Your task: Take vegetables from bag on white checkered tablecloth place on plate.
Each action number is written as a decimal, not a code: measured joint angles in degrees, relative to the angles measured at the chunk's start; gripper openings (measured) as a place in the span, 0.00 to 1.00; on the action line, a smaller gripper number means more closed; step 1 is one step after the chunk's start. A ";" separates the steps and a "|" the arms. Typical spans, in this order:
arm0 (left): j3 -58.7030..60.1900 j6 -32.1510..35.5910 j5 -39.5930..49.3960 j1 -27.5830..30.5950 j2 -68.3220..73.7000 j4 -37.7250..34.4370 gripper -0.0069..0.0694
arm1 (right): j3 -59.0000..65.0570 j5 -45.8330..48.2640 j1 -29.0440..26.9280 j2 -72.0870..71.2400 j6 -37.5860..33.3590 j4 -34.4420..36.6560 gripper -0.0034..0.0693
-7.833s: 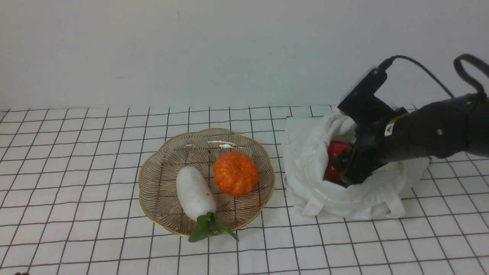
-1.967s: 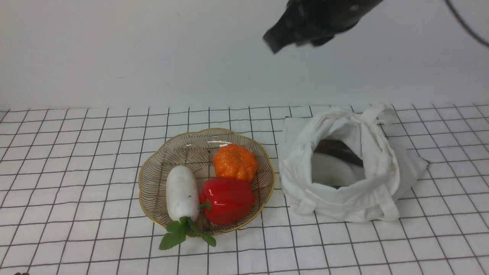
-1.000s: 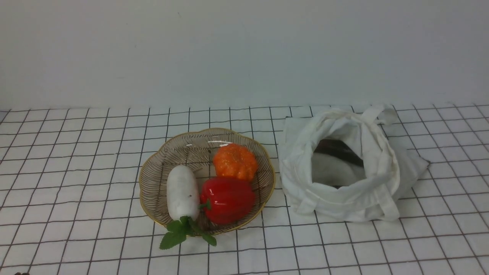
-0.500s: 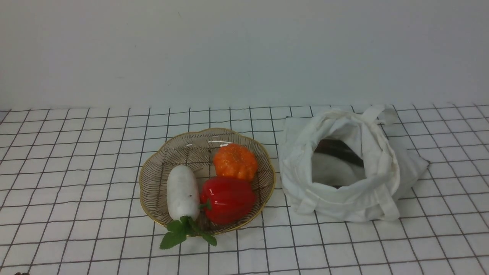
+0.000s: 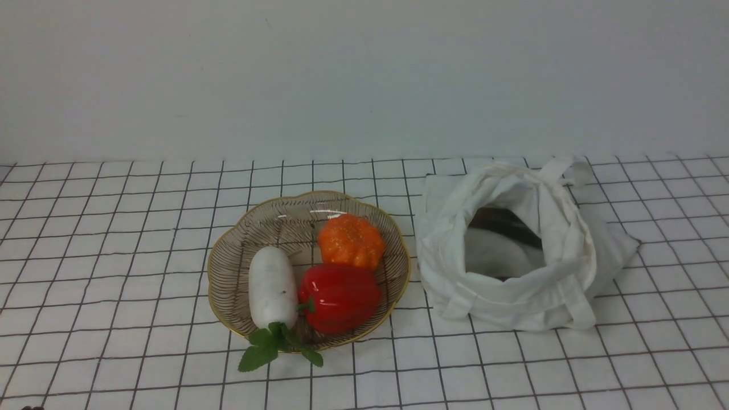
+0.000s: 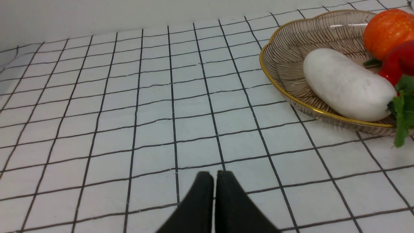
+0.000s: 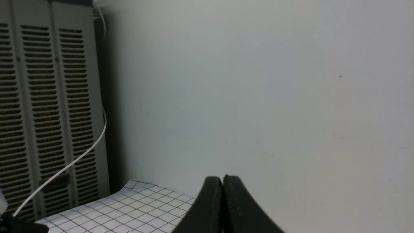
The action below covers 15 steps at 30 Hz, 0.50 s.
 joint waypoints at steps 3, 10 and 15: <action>0.00 0.00 0.00 0.00 0.00 0.00 0.08 | 1.63 -0.13 -0.06 0.00 -0.79 0.83 0.03; 0.00 0.00 0.00 0.00 0.00 0.00 0.08 | 11.05 -0.18 -13.50 0.00 -1.04 -1.06 0.03; 0.00 0.00 0.00 0.00 0.00 0.00 0.08 | 21.50 0.09 -26.48 0.00 -1.04 -3.30 0.03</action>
